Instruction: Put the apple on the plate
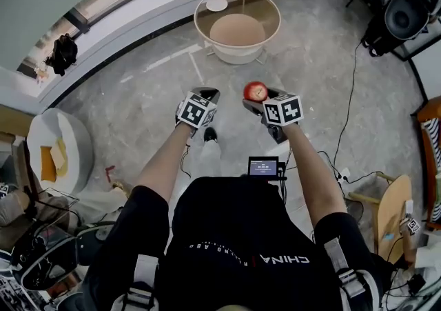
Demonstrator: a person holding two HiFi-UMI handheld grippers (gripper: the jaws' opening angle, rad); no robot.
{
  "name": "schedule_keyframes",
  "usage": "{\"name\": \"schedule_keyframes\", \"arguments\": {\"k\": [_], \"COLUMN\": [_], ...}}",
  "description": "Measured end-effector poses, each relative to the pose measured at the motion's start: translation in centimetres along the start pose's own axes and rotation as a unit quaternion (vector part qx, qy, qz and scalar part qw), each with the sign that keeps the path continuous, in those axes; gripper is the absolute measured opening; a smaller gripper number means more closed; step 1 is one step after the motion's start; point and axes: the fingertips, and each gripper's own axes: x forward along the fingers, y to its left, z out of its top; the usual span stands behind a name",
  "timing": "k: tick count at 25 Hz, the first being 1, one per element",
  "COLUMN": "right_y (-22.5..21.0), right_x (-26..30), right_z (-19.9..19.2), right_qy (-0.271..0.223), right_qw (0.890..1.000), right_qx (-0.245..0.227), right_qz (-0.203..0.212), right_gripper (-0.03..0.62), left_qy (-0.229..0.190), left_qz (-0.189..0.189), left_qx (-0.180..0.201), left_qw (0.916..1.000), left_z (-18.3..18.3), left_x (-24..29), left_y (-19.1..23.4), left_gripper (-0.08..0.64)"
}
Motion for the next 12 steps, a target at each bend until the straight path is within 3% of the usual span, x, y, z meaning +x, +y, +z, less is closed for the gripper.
{"name": "schedule_keyframes", "arguments": {"k": [12], "right_y": [-3.3], "right_x": [15.2], "right_z": [15.8], "right_qy": [0.019], "right_qw": [0.999], "right_qx": [0.008], "right_qz": [-0.037], "right_gripper": [0.402], "left_qy": [-0.006], "left_qz": [-0.05], "left_qx": [-0.012], "left_qw": [0.9987], "left_z": [5.4], "left_x": [5.6], "left_y": [20.9], "left_gripper": [0.018]}}
